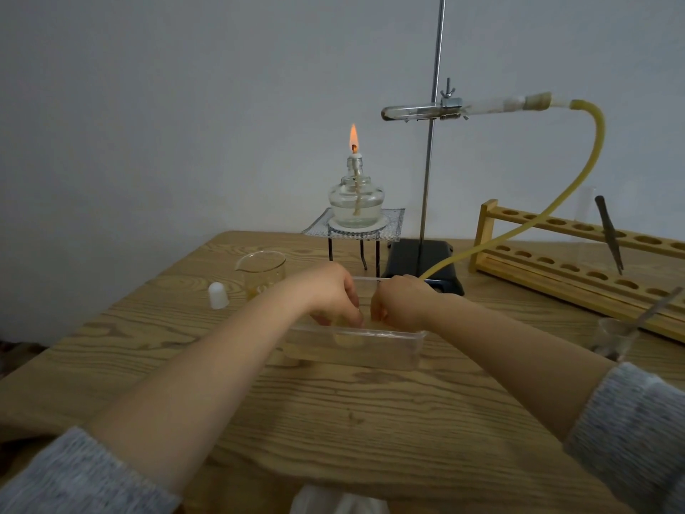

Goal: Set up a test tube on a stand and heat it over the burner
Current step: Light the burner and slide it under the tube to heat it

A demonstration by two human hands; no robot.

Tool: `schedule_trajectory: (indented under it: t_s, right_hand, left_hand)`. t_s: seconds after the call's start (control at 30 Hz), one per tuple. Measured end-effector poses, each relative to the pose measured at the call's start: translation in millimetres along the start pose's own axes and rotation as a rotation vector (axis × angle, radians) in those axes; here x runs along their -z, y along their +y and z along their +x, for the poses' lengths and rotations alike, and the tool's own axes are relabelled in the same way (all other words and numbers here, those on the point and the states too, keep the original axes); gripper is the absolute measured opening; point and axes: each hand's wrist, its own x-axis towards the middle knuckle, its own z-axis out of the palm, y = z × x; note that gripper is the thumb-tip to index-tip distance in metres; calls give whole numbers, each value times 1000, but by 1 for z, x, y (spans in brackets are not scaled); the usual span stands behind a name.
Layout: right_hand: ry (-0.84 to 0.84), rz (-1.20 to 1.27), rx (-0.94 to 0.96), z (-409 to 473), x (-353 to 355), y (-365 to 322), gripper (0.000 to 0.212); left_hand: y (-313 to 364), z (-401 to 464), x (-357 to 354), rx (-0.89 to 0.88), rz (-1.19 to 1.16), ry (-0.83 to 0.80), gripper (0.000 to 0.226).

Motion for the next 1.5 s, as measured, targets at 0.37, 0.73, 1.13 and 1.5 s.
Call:
schedule_trajectory:
  t_s: [0.37,0.73,1.13,1.5]
  right_hand:
    - [-74,1,59,-5,8,-3,33]
    - [-104,40,51,-3,9,-6,30]
    - [-154,-2,93,0,8,-3,42]
    - [-98,0,90,2,2,-2,42]
  left_hand:
    - [-1,3,0,17,-10,-11,25]
    - [-1,4,-1,12,-15,-16,28]
    - [-1,1,0,23,-50,-29,38]
    - [-1,1,0,26,-54,-33,38]
